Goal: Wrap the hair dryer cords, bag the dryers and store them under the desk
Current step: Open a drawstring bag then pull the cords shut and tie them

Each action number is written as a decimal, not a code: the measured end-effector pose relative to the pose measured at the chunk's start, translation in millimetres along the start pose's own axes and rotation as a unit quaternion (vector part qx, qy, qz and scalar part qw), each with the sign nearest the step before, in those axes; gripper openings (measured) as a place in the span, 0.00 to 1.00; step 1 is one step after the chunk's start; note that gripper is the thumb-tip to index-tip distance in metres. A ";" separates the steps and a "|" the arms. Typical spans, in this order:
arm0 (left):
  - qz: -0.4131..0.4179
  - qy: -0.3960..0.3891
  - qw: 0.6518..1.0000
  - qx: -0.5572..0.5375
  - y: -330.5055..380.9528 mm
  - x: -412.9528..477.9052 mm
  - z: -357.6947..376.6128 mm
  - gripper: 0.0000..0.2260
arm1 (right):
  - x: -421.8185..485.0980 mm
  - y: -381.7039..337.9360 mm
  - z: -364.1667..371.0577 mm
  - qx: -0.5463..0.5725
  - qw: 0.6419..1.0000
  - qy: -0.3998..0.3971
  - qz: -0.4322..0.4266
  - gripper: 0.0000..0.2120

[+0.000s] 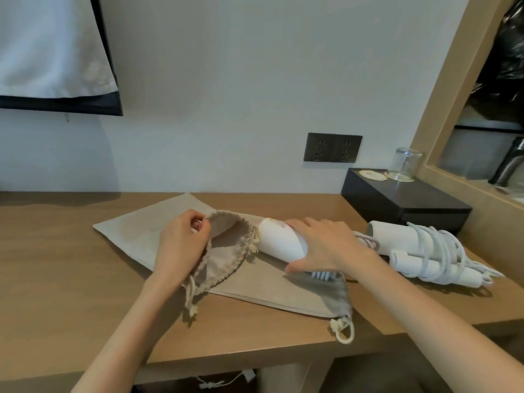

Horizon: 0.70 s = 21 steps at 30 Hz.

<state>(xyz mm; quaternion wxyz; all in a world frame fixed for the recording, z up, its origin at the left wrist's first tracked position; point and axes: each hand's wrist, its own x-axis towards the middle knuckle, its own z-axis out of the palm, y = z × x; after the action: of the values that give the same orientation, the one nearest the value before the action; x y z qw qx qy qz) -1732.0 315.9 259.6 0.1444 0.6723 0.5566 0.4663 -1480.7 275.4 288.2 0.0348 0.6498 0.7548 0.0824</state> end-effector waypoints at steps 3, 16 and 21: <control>-0.021 -0.011 0.999 -0.035 -3.3 0.2 -1.4 0.06 | -2.8 -11.7 13.0 -0.009 0.997 0.071 0.010 0.39; -0.119 -0.034 0.976 -0.177 11.9 15.6 -0.2 0.05 | -21.7 -7.9 16.2 -0.007 0.951 0.309 -0.023 0.36; -0.145 -0.069 0.956 -0.247 37.5 26.3 16.2 0.04 | -25.9 -10.5 -5.6 -0.068 0.927 0.361 -0.068 0.37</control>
<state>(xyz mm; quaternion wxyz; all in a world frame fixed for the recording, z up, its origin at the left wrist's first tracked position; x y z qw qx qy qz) -1697.7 331.6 290.1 0.4100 0.5583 0.5044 0.5155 -1487.8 247.9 290.6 -0.1908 0.5193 0.7512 0.3602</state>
